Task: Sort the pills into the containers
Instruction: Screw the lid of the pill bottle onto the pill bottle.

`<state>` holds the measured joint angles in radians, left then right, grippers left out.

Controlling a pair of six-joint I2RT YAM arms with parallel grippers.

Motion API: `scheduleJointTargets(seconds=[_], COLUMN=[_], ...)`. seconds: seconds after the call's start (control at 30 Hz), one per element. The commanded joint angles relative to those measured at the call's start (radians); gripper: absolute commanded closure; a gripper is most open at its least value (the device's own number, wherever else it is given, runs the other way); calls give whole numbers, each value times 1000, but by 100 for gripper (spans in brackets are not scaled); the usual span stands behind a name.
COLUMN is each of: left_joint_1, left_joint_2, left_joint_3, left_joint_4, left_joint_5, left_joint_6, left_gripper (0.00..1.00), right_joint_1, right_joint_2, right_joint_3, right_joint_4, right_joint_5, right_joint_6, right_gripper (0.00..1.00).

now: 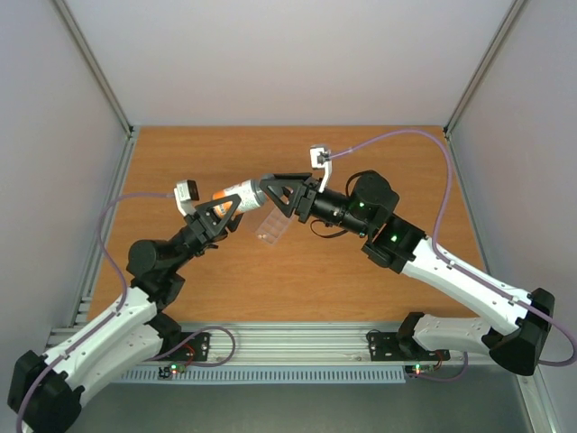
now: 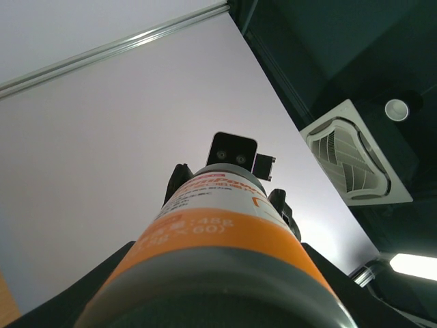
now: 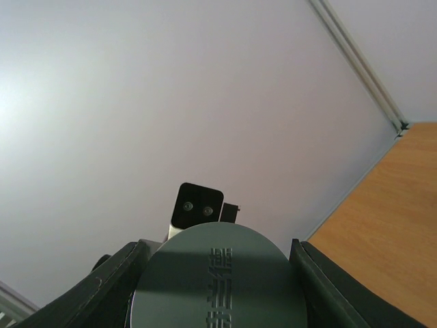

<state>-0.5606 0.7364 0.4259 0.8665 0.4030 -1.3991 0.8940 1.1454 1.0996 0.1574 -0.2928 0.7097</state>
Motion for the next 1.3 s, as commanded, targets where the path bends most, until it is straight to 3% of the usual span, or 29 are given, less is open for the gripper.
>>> scheduleJointTargets(seconds=[0.0, 0.33, 0.77, 1.27], left_joint_1=[19, 7, 6, 10], left_joint_2=[36, 75, 118, 140], left_joint_3=[49, 73, 174, 210], left_joint_4=[146, 144, 27, -19], left_joint_5=[-213, -228, -121, 61], left_joint_6=[-36, -65, -20, 65], left_gripper=[100, 100, 100, 100], right_joint_1=[36, 37, 37, 25], right_joint_2=[-1, 53, 134, 109], right_joint_3=[-38, -60, -38, 49], right_joint_4=[66, 163, 208, 56], right_joint_5=[-56, -87, -155, -246], right_joint_6=[23, 50, 75, 8], right_gripper=[93, 93, 94, 92])
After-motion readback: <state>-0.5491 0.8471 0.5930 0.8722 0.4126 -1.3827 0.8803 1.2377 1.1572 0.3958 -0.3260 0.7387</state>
